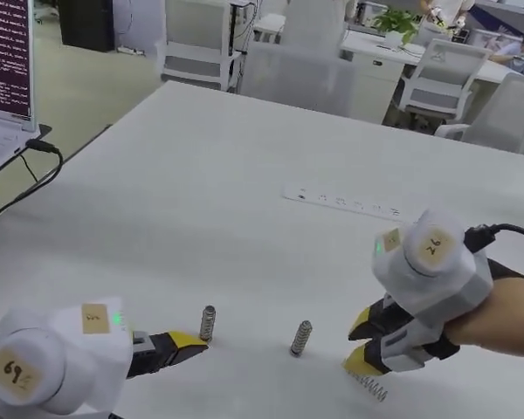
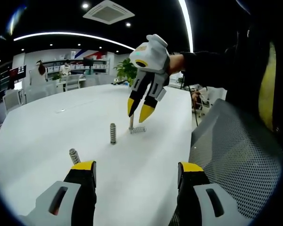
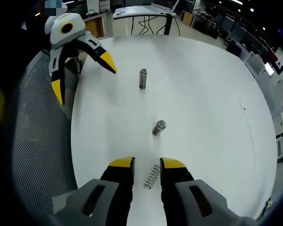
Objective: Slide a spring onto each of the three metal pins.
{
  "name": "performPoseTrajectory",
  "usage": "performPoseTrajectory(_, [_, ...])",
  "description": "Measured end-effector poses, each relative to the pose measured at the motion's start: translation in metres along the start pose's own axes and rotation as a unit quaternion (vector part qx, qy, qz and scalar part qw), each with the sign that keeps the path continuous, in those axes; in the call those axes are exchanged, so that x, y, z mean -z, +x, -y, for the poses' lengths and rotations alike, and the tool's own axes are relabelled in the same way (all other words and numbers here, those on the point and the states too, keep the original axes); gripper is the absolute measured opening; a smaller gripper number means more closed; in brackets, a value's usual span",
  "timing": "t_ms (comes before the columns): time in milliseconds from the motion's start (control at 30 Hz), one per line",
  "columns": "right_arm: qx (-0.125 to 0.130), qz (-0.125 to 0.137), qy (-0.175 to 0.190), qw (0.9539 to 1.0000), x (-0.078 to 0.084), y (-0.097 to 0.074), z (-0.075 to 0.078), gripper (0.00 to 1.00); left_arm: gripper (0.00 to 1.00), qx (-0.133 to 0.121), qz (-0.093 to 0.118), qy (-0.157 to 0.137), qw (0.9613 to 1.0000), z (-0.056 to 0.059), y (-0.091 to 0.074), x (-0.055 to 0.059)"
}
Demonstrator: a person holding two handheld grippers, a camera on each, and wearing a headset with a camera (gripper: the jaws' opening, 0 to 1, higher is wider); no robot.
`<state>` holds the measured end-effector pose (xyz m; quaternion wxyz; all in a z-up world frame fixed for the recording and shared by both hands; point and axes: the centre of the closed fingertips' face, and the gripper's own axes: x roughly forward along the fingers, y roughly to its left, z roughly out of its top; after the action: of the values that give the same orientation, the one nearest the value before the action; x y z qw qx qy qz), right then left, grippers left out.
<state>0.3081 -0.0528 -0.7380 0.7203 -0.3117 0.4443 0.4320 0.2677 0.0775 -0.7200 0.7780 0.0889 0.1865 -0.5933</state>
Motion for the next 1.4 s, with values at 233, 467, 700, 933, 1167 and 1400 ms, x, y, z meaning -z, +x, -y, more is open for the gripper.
performPoseTrajectory(233, [0.002,-0.003,0.021,0.9998,0.019,0.000,-0.005,0.19,0.66,0.003,-0.002,0.001,1.0000,0.000,0.000,0.001])
performPoseTrajectory(467, [0.004,-0.005,0.044,0.9990,0.036,0.000,-0.007,0.19,0.66,0.006,-0.004,0.003,1.0000,0.001,0.001,0.000])
performPoseTrajectory(700, [0.003,-0.011,0.067,0.9977,0.053,0.006,-0.005,0.19,0.66,0.007,-0.006,0.005,0.9999,0.002,0.001,0.000])
performPoseTrajectory(933, [0.003,-0.019,0.084,0.9963,0.066,0.015,-0.003,0.19,0.65,0.007,-0.009,0.006,0.9999,0.002,0.001,0.000])
performPoseTrajectory(1167, [0.003,-0.020,0.099,0.9949,0.071,0.023,0.000,0.18,0.65,0.007,-0.011,0.005,0.9999,0.002,0.001,0.000])
performPoseTrajectory(1400, [0.007,-0.019,0.102,0.9945,0.070,0.028,0.002,0.17,0.64,0.005,-0.010,0.004,0.9999,0.002,0.001,0.000])
